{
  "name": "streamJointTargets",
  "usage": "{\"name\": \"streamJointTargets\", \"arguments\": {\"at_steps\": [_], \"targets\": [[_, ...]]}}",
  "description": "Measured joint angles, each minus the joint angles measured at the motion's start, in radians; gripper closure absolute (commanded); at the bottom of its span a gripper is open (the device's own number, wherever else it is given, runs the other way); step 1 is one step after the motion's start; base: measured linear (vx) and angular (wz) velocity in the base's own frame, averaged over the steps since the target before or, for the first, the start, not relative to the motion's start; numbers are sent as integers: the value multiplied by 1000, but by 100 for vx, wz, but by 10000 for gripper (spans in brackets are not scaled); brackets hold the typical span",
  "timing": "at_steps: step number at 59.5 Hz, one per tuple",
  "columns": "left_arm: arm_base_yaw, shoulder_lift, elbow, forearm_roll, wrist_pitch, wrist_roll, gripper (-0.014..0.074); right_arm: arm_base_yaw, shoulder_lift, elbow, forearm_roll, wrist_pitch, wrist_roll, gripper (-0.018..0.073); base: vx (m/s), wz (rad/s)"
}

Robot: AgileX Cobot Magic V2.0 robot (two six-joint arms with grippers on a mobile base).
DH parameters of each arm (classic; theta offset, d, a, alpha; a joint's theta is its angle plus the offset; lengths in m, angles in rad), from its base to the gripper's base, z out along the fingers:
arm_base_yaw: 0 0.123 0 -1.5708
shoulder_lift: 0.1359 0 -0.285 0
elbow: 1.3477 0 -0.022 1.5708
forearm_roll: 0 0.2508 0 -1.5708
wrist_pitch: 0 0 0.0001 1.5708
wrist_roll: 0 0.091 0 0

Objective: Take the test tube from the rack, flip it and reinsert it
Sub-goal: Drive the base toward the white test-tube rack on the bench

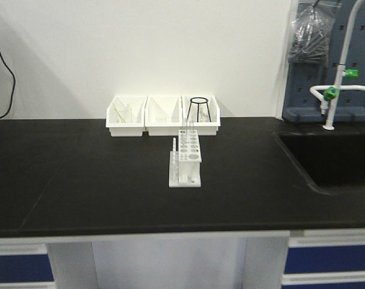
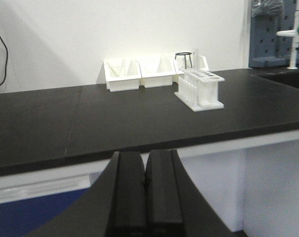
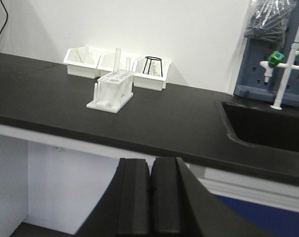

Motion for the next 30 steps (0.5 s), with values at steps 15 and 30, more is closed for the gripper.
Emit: {"name": "streamJointTargets", "arguments": {"at_steps": [15,30], "targets": [[0,0,0,0,0,0,602,0,0,0,0,0,0,566,49,8],[0,0,0,0,0,0,602,0,0,0,0,0,0,566,45,3]]}}
